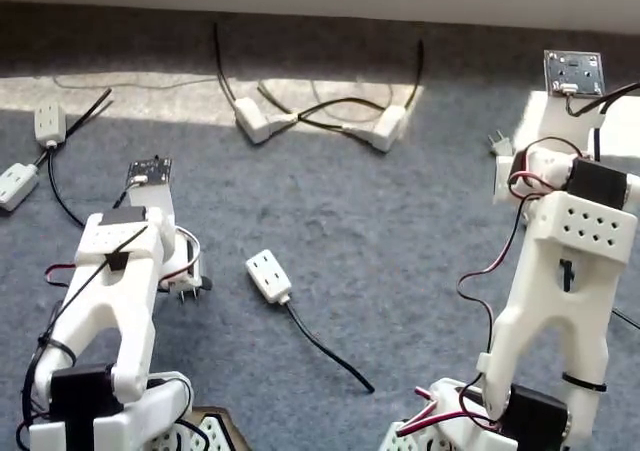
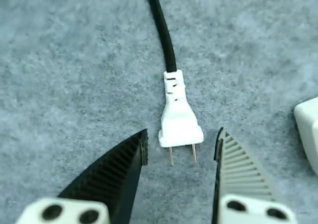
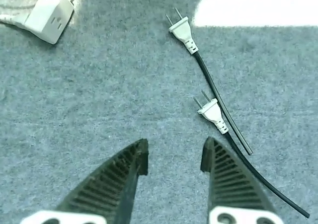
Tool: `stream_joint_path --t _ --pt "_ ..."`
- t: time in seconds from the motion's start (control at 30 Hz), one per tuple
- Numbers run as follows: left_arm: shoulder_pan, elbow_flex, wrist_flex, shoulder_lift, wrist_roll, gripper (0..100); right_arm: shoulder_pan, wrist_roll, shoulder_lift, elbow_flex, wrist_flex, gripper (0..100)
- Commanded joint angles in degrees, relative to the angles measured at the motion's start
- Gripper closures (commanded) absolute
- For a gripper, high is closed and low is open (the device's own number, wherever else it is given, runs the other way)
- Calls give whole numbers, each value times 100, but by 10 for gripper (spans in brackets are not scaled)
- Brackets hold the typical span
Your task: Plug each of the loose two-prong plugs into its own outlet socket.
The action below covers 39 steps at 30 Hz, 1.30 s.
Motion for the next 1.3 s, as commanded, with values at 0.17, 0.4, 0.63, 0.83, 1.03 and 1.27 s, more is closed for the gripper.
stream_joint_path --t 0.17,0.4,0.63,0.83,1.03,1.27 --pt "180 -752 404 -84 0 772 13 18 -198 242 -101 817" --pt "954 -1367 888 -31 897 772 13 18 -198 251 -110 817" --pt "769 -585 -26 -22 1310 772 4 18 -154 277 -145 817" --pt "171 -356 -176 -22 1292 772 -57 18 -145 418 -268 817" --pt "145 31 -492 -22 1292 772 -224 18 -145 470 -268 817" --pt "145 -207 -422 -75 1301 772 -224 18 -171 470 -268 817"
